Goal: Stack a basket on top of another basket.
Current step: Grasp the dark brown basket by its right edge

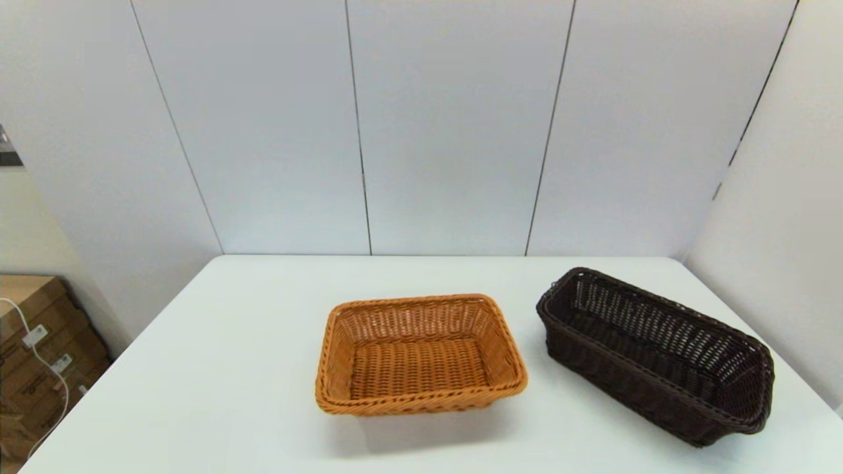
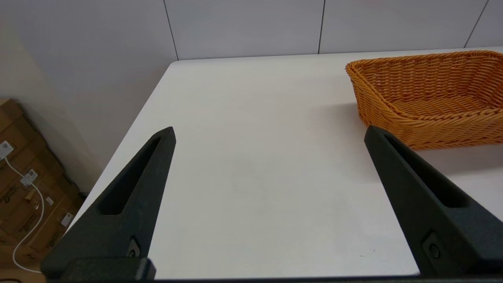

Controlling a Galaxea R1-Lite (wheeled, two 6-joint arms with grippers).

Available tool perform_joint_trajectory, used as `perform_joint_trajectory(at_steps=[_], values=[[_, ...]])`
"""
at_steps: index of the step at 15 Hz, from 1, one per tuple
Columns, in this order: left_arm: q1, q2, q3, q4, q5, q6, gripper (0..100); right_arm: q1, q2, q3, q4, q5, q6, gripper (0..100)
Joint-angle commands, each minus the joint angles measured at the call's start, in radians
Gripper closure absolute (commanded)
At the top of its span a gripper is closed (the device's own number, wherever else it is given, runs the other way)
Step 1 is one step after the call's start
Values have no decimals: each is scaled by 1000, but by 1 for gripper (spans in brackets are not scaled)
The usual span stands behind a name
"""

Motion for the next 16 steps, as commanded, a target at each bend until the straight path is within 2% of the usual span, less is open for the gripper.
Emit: perform_joint_trajectory(at_steps=[1,8,13,14,16], values=[[0,1,3,0,0,0,0,1,2,2,3,8,-17,0],[0,1,3,0,0,0,0,1,2,2,0,-1,6,0],[0,1,3,0,0,0,0,1,15,-3,5,13,-42,0],[0,1,3,0,0,0,0,1,72,-11,8,12,-43,0],[0,1,3,0,0,0,0,1,258,-91,1,10,3,0]])
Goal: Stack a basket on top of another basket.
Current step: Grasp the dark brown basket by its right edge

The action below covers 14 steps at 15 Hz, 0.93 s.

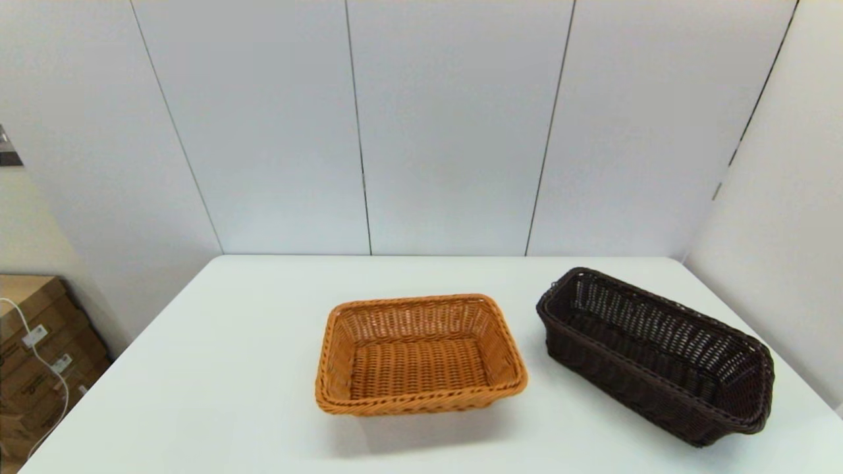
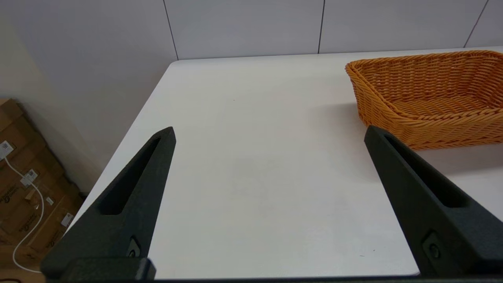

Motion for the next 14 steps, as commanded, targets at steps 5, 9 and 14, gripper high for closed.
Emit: perform_joint_trajectory(at_steps=[5,9,14], values=[[0,1,3,0,0,0,0,-6,663,-386,93,-15,135,0],[0,1,3,0,0,0,0,-21,1010,-574,147,-92,284,0],[0,1,3,0,0,0,0,-44,1237,-765,451,-118,482,0]])
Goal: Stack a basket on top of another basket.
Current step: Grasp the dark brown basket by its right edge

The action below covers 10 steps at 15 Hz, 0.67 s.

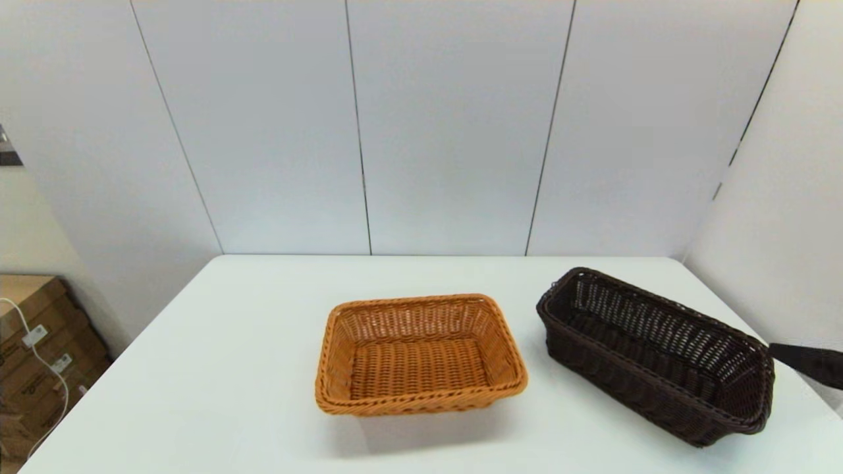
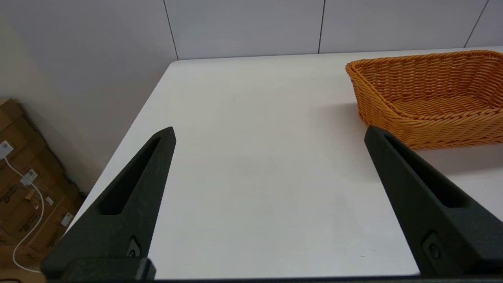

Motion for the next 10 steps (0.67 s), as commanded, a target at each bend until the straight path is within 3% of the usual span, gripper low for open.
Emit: perform_joint_trajectory(at_steps=[1,4,7,10], values=[[0,1,3,0,0,0,0,-14,251,-147,230,-18,181,0],[0,1,3,0,0,0,0,-55,355,-209,241,-24,261,0],[0,1,3,0,0,0,0,-109,427,-285,336,-23,292,0],[0,1,3,0,0,0,0,-138,498,-325,363,-23,345,0]])
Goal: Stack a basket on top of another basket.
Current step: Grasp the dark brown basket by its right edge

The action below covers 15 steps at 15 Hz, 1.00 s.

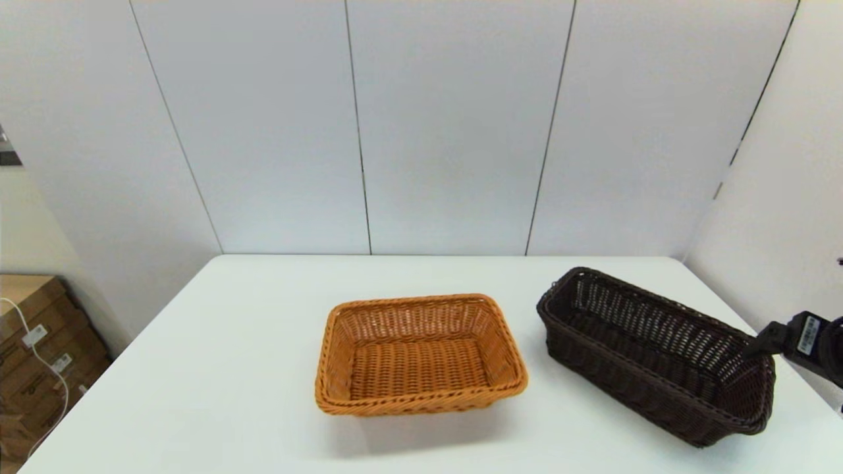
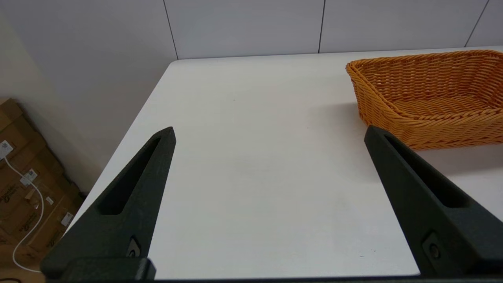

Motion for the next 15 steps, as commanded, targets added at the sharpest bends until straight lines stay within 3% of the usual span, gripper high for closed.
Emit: perform_joint_trajectory(at_steps=[1,15], values=[[0,1,3,0,0,0,0,-41,124,-54,39,3,45,0],[0,1,3,0,0,0,0,-60,531,-208,59,12,109,0]])
